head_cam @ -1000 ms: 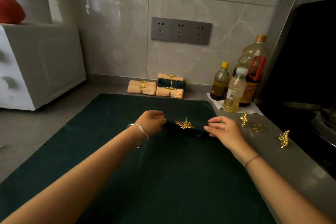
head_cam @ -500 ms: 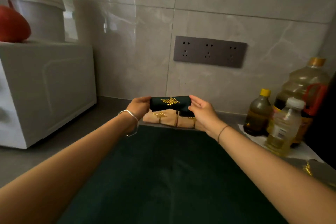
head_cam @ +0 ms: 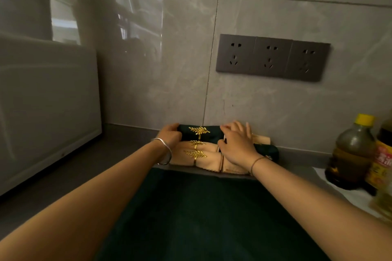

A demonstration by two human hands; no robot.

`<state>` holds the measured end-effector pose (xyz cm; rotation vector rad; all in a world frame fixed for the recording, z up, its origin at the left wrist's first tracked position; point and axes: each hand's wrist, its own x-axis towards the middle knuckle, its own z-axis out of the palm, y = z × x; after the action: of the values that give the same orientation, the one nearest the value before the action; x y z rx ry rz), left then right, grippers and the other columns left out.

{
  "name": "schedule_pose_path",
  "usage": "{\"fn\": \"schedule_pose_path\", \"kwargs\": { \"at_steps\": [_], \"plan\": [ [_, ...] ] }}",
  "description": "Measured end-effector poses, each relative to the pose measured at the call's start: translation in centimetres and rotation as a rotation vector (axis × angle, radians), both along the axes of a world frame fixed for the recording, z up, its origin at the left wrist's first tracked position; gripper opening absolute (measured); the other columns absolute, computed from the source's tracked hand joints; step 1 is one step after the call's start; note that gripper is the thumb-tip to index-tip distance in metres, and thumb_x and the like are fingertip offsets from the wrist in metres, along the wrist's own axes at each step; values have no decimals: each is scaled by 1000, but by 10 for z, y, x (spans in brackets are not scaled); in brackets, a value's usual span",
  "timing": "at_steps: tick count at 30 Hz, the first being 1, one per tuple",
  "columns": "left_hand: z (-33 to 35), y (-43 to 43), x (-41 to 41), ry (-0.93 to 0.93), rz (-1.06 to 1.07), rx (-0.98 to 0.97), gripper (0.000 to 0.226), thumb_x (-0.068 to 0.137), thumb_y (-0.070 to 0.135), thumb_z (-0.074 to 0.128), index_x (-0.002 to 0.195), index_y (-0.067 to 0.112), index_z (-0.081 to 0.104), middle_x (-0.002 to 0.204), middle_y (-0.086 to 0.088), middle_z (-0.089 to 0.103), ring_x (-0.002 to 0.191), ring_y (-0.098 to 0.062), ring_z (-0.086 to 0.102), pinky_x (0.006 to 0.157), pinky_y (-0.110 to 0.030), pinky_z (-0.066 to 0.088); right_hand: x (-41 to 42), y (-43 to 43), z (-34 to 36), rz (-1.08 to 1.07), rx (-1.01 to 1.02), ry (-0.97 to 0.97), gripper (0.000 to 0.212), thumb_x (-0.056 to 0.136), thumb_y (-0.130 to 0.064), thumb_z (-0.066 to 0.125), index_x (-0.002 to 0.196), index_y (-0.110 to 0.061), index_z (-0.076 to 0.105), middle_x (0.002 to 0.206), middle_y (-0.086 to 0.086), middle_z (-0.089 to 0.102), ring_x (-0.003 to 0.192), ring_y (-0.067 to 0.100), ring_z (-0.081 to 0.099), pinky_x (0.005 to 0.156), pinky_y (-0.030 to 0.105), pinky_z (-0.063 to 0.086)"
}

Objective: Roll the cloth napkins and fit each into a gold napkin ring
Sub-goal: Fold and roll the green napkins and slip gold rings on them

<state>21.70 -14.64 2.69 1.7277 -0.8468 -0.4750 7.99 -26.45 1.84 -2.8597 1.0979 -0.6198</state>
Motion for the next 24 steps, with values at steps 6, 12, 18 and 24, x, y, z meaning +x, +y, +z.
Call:
{"fn": "schedule_pose_path", "kwargs": {
  "at_steps": [6, 12, 18, 24],
  "plan": [
    [-4, 14, -7, -103, -12, 73, 59, 95, 10, 48, 147, 10, 19, 147, -18, 31, 133, -32, 34, 106, -37, 31, -8, 11, 0, -5, 27, 13, 56, 99, -30, 36, 150, -19, 15, 158, 3, 3, 145, 22, -6, 115, 42, -11],
    [-10, 57, -67, -285, -204, 182, 95, 80, 67, 46, 150, 20, 1, 157, -9, 10, 143, -29, 14, 114, -52, 20, -61, 50, 4, 27, 102, -67, 59, 97, -23, 43, 149, -23, 15, 158, -2, -1, 145, 20, -6, 118, 39, -4],
    [-17, 111, -145, -654, -426, 567, 88, 85, 70, 33, 148, 27, -10, 157, 1, -10, 144, -26, -9, 115, -53, -4, -148, 122, -18, -41, 335, -170, 58, 96, -25, 48, 148, -27, 21, 158, -6, -2, 145, 23, 0, 119, 42, 10],
    [-23, 177, -203, -674, -467, 684, 89, 83, 73, 33, 149, 30, -7, 158, 3, -9, 144, -26, -10, 114, -54, -5, -225, 185, -29, -49, 449, -128, 54, 96, -38, 45, 146, -28, 27, 158, -9, 4, 144, 16, 13, 116, 35, 20]
  ]
}}
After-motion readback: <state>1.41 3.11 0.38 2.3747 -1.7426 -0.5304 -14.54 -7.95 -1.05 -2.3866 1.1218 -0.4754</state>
